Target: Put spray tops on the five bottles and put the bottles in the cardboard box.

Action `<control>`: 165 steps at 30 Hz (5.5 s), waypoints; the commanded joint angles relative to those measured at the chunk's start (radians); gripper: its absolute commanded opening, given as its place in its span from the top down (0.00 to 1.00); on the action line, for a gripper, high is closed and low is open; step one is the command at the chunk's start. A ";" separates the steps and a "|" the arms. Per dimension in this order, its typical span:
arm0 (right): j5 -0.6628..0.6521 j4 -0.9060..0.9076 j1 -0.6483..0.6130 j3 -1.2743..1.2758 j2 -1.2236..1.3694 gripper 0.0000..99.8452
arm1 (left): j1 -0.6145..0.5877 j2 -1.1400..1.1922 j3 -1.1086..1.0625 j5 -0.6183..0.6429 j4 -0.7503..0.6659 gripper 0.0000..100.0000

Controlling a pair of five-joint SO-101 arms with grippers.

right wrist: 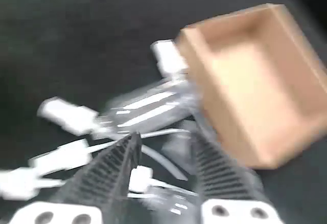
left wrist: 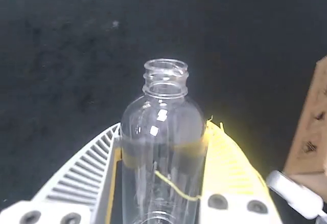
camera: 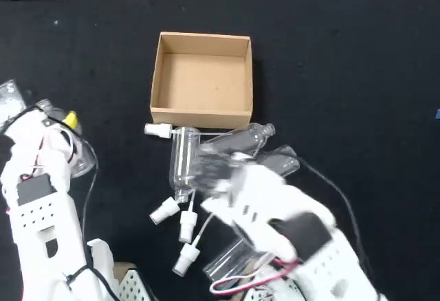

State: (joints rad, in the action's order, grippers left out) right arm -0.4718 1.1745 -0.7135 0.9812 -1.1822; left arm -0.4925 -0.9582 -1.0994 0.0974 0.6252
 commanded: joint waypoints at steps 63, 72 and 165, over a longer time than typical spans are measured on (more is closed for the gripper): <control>0.183 -0.157 -0.107 -0.733 0.717 0.99 | -0.331 -0.029 0.076 0.172 -0.025 0.96; 0.193 -0.167 0.025 -0.855 0.387 0.99 | 0.008 -0.040 0.038 0.163 -0.026 0.96; 0.664 -0.835 0.104 -0.495 0.274 0.99 | 0.702 -0.865 -0.599 -0.132 -0.531 0.97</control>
State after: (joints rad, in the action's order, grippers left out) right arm 0.1926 0.3644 -0.6183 0.5132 -0.9444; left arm 0.1995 -1.8067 -1.6778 -0.0376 0.1220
